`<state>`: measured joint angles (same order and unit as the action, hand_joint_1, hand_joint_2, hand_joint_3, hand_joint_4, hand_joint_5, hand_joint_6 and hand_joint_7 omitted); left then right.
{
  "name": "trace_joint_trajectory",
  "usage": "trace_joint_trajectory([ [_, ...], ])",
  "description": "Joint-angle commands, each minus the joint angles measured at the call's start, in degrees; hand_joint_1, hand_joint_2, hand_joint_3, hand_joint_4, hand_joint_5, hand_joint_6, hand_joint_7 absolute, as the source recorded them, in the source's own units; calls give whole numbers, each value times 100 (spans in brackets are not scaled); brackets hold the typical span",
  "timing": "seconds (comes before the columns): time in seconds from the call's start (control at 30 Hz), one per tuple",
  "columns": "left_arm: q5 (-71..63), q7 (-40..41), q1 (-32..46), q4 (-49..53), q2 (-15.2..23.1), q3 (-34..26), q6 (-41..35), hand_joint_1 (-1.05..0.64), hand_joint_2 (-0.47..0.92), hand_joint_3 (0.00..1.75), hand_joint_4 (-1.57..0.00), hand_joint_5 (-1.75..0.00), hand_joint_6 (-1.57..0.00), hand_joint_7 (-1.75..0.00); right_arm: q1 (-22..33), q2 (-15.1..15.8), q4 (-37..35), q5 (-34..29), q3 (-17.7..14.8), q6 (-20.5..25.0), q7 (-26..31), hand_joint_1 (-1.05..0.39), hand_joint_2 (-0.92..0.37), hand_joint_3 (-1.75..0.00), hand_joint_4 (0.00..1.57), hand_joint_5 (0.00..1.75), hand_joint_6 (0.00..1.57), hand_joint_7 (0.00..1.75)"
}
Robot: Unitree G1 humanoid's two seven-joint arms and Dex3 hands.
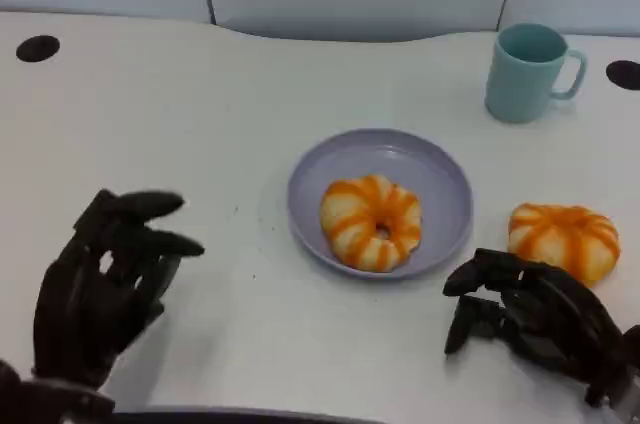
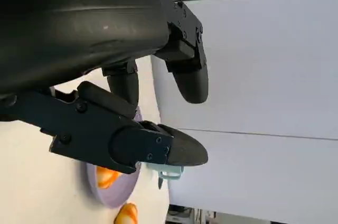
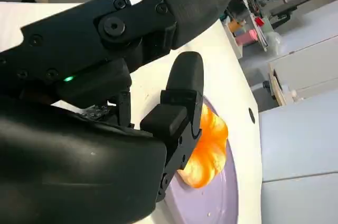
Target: Grasp the bread from the table and place it into the plate.
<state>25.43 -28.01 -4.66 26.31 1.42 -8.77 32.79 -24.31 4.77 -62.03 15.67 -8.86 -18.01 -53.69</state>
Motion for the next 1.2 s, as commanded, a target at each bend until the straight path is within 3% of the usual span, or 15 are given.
trace_joint_trajectory([
  [0.03, 69, -115, 379, -177, -25, -84, -183, -58, 92, 15, -38, -175, -33, -157, 152, 48, -221, -117, 11, 23, 41, -49, -92, -4, 64, 140, 71, 95],
  [0.3, -247, 69, 814, -427, -30, -101, -470, -48, 92, 10, -48, -175, -35, -174, 248, 53, 90, -92, 55, 113, 2, -51, -92, -5, 63, 142, 72, 97],
  [0.6, -586, 131, 887, -192, -122, -101, -279, -44, 90, 6, -47, -175, -33, -174, 311, 117, -17, -237, 61, -289, 76, -52, -92, -7, 64, 140, 73, 94],
  [0.8, -377, -187, 741, 156, -130, -142, -241, -44, 89, 5, -49, -175, -34, -172, 308, 153, 109, -262, 89, -182, 123, -50, -92, -7, 63, 140, 74, 94],
  [0.97, 372, -723, 591, 270, -163, -318, -1004, -51, 88, 3, -44, -175, -33, -163, 299, 148, 64, -224, 50, -17, 130, -51, -92, -6, 59, 145, 69, 104],
  [1.2, 888, -1251, 495, 297, -134, -535, -1700, -55, 89, 2, -46, -175, -34, -149, 315, 135, -17, -267, 51, -78, 183, -51, -92, -6, 64, 140, 71, 97],
])
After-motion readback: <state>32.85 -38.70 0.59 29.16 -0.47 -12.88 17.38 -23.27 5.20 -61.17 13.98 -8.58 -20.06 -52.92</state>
